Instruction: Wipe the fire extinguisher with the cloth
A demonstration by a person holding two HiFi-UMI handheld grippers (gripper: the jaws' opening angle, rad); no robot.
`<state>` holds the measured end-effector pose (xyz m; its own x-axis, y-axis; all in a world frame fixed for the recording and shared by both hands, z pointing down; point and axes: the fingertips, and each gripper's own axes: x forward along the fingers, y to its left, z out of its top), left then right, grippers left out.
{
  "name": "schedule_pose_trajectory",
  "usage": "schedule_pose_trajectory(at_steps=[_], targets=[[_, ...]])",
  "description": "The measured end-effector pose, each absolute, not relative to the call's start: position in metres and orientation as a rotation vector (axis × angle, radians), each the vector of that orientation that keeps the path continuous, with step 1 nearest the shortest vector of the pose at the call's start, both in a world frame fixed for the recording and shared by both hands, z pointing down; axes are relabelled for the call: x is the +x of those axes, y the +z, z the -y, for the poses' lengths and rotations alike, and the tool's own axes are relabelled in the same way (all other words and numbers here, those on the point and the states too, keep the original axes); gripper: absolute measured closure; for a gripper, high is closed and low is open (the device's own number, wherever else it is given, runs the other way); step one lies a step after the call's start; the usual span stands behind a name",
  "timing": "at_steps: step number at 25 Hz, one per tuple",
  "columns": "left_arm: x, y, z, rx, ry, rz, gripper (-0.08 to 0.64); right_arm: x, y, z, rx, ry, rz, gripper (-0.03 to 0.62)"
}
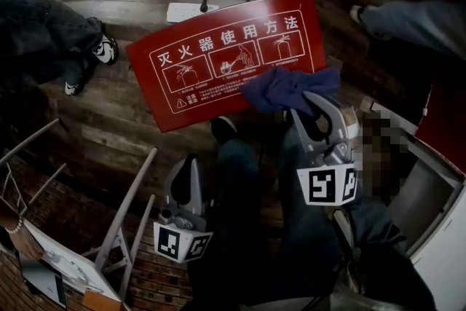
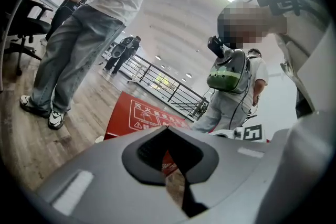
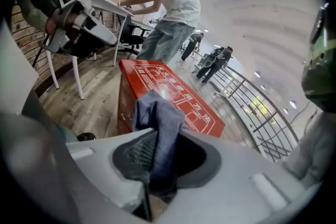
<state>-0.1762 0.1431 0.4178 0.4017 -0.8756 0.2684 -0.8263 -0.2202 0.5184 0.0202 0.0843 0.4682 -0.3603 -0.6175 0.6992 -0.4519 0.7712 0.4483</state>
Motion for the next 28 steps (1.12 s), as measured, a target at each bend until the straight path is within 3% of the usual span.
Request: schedule_pose_trajectory(at_steps=[7, 14, 16, 23, 28], targets=[[-0.183, 0.471, -0.156, 2.004, -0.09, 1.459, 0.572, -0.029, 0.498, -0.116, 0.987, -0.243, 2.105, 0.512], [-0.199, 0.491, -0.164, 1.986, -0.044, 1.468, 0.572, -0.129, 0.521, -0.136, 0.954, -0.177, 2.298, 0.514], [-0.201, 0.493, -0.164, 1.982, -0.034, 1.468, 0.572, -0.117, 0.531, -0.134, 0.98, -0.191, 2.265, 0.515], [-0.181, 0.507, -0.166, 1.969, -0.03, 1.418, 0.572, 0.036, 0.582, -0.097, 1.212, -0.032, 1.955, 0.515], [-0.163, 0.53, -0.174, 1.952, 0.05, 1.388, 0.572, -0.017, 0.588, -0.102, 1.248, 0.103, 2.038, 0.515]])
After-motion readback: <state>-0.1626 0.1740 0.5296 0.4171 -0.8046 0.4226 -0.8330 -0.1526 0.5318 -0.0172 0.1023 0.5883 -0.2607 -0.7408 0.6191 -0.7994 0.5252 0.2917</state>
